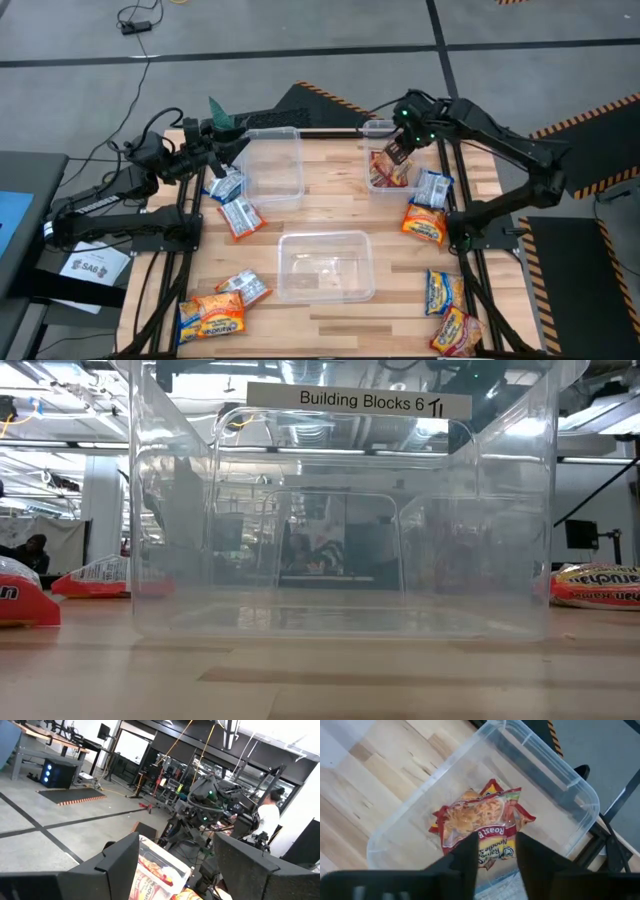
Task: Sort Maruchan noodles
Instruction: Put the top red bag into the top right transparent bin, then put the middle left orange bag into the top left transparent bin
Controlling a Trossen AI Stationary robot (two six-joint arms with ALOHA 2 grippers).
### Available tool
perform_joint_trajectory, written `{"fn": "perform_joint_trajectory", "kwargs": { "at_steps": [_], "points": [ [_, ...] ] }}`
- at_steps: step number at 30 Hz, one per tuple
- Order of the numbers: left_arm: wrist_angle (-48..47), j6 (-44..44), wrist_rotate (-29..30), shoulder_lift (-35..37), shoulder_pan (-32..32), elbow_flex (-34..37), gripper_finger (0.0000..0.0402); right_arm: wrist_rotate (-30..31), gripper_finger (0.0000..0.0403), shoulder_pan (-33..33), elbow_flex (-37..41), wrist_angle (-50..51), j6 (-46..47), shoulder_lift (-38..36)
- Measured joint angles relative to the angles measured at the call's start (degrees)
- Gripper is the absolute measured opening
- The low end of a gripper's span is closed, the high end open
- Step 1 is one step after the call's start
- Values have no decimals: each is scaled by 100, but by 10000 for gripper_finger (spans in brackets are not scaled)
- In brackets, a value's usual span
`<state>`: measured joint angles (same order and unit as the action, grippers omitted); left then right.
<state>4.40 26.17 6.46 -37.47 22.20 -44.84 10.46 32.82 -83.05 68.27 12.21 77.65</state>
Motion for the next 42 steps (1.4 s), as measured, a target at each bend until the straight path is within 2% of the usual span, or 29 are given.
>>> {"fn": "perform_joint_trajectory", "kwargs": {
  "at_steps": [4,8,13,15,18,21,25,29,32,36,42],
  "points": [
    [-2,-3,-1,0,0,0,240,-175,212,21,-128,-82,-18,-157],
    [-7,-175,0,0,2,0,240,-1351,255,26,-173,-978,-239,-531],
    [-182,-188,-4,0,1,0,240,-2554,265,13,384,-2941,86,-1139],
    [-367,-155,-107,0,2,0,240,-2684,265,-45,735,-3457,325,-1306],
    [-793,21,-682,-2,2,-23,240,-2686,265,-150,1145,-3842,555,-1482],
    [-2091,140,-1313,-96,-7,-389,239,-2709,265,-170,1340,-3853,688,-1549],
    [-4859,361,-1504,-459,-180,-1092,231,-2697,265,-155,1381,-3868,745,-1550],
    [-6928,903,-1375,-737,-684,-1152,224,-2704,265,-160,1379,-3884,745,-1557],
    [-7740,1695,-722,-812,-1150,-813,219,-2699,265,-155,1379,-3877,745,-1557],
    [-7629,2768,-204,-696,-1630,-59,217,-2699,265,-157,1379,-3875,731,-1557],
    [-5946,3049,-92,-726,-1793,1056,217,-2682,265,-153,1379,-3873,695,-1554]
  ]
}}
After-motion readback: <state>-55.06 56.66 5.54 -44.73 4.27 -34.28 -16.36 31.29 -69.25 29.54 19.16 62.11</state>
